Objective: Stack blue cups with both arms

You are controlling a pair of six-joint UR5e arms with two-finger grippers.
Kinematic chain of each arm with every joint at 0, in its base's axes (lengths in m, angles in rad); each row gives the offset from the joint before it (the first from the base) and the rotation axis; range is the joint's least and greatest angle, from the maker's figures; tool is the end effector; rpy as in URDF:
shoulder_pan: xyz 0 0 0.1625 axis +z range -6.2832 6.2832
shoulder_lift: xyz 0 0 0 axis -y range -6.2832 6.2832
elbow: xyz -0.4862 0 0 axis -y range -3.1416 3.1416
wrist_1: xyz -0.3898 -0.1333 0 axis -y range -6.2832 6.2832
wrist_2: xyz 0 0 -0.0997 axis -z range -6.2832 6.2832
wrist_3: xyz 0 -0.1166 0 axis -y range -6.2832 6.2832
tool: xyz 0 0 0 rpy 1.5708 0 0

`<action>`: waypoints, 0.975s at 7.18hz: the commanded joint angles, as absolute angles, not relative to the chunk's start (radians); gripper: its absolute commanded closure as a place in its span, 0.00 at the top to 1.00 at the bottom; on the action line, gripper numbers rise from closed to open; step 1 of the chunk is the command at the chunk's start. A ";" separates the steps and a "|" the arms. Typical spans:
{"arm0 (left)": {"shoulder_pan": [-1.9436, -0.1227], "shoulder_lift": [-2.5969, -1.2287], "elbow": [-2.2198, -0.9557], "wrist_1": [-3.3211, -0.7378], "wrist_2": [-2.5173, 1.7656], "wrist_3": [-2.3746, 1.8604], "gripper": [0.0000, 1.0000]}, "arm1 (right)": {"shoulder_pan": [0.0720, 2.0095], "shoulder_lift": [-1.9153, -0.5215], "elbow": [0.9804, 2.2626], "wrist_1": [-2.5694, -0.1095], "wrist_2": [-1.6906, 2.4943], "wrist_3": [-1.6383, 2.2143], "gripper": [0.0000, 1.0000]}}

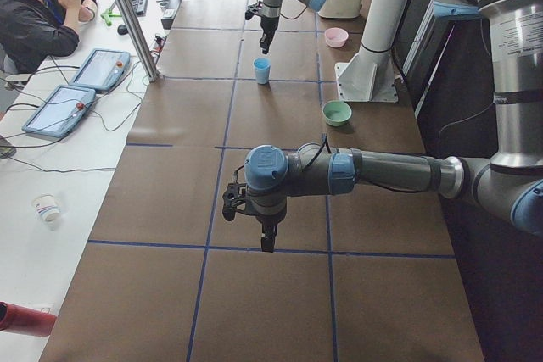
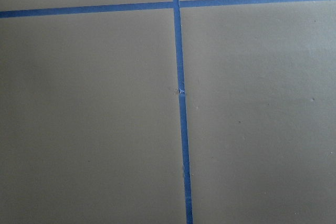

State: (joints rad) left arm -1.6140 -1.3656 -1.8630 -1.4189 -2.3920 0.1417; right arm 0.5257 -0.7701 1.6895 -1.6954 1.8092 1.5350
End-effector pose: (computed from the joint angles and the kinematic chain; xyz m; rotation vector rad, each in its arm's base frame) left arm -0.0645 -0.3812 0.6904 0.0149 0.8232 0.0662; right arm -0.5836 -0.4608 0.1992 0.0023 -0.8272 0.3672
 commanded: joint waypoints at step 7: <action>-1.611 -1.391 -1.836 -1.417 -2.385 0.146 1.00 | 1.292 -1.378 1.707 -1.694 2.383 0.080 1.00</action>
State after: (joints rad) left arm -1.6103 -1.3909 -1.8455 -1.4184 -2.3892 0.1442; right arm 1.1539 -1.2283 1.7062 -1.6947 2.3317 0.3608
